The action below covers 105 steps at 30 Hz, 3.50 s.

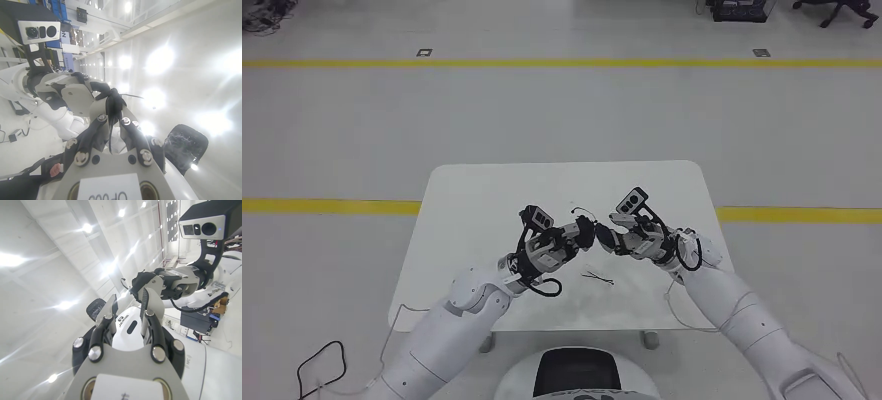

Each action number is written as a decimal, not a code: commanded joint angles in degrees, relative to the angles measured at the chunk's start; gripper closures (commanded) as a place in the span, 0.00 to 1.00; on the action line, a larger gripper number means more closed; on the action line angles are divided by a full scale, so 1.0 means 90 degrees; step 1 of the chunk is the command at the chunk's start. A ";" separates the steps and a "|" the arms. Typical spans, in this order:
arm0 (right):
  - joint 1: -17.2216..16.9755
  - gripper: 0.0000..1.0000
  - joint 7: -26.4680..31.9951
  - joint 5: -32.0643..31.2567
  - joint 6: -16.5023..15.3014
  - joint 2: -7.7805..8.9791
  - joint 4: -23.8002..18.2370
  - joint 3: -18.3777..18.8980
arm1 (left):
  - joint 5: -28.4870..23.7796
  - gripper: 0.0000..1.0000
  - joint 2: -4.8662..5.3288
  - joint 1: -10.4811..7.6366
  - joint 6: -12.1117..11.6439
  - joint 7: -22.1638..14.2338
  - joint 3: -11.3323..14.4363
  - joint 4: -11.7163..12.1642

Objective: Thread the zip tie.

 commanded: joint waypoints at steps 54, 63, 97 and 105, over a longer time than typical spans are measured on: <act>-0.0023 1.00 0.0000 -0.0272 0.0243 -0.0201 0.0344 0.0245 | 0.0193 1.00 -0.0063 -0.0021 0.0199 -0.0040 0.0031 0.0044; -0.0009 1.00 0.0000 -0.0284 0.0321 -0.0248 0.0489 0.0331 | 0.0200 1.00 -0.0071 -0.0032 0.0177 -0.0028 0.0046 0.0038; 0.0027 1.00 0.0000 -0.0417 0.0533 -0.0401 0.0896 0.0507 | 0.0200 1.00 -0.0071 -0.0032 0.0177 -0.0028 0.0046 0.0038; 0.0062 1.00 0.0000 -0.0447 0.0552 -0.0448 0.1024 0.0520 | 0.0200 1.00 -0.0071 -0.0032 0.0177 -0.0028 0.0046 0.0038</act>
